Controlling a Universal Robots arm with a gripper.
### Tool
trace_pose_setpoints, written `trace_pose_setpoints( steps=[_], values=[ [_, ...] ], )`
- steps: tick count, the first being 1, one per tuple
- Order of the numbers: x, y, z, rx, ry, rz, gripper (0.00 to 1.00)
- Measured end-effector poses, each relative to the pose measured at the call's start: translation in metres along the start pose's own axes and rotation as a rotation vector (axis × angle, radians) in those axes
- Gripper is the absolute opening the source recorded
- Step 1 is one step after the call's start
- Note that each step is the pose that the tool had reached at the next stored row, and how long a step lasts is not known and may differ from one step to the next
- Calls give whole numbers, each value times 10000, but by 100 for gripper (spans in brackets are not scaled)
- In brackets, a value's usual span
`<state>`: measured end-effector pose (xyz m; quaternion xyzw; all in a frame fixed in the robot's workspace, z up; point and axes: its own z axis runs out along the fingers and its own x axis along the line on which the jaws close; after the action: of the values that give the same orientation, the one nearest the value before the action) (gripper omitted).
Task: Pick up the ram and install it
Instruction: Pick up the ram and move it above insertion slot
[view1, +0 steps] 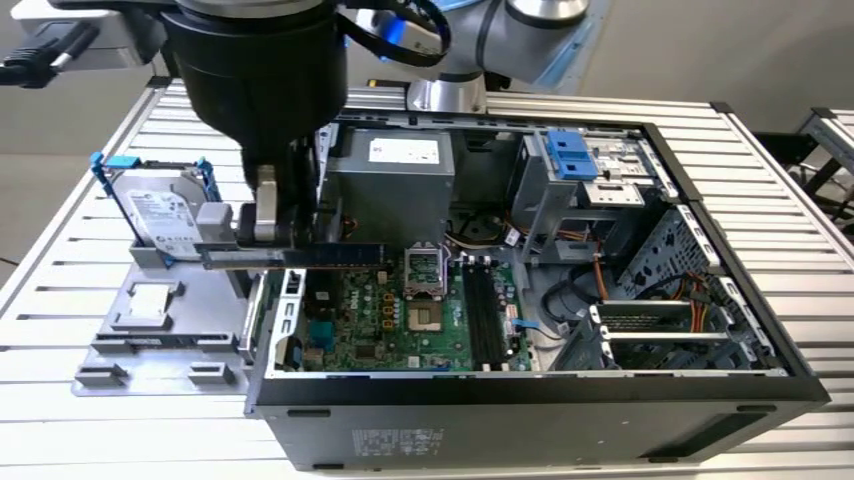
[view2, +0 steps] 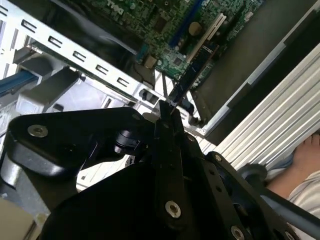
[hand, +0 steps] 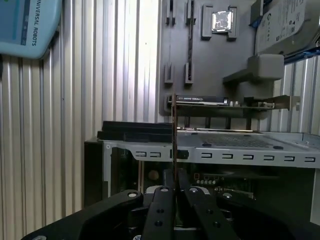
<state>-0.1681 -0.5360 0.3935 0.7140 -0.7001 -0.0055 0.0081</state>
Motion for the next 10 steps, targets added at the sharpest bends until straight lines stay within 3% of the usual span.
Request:
trace_pose_setpoints(
  steps=[10],
  values=[
    [9,-455,-9,-58,-1,-32,0]
  ],
)
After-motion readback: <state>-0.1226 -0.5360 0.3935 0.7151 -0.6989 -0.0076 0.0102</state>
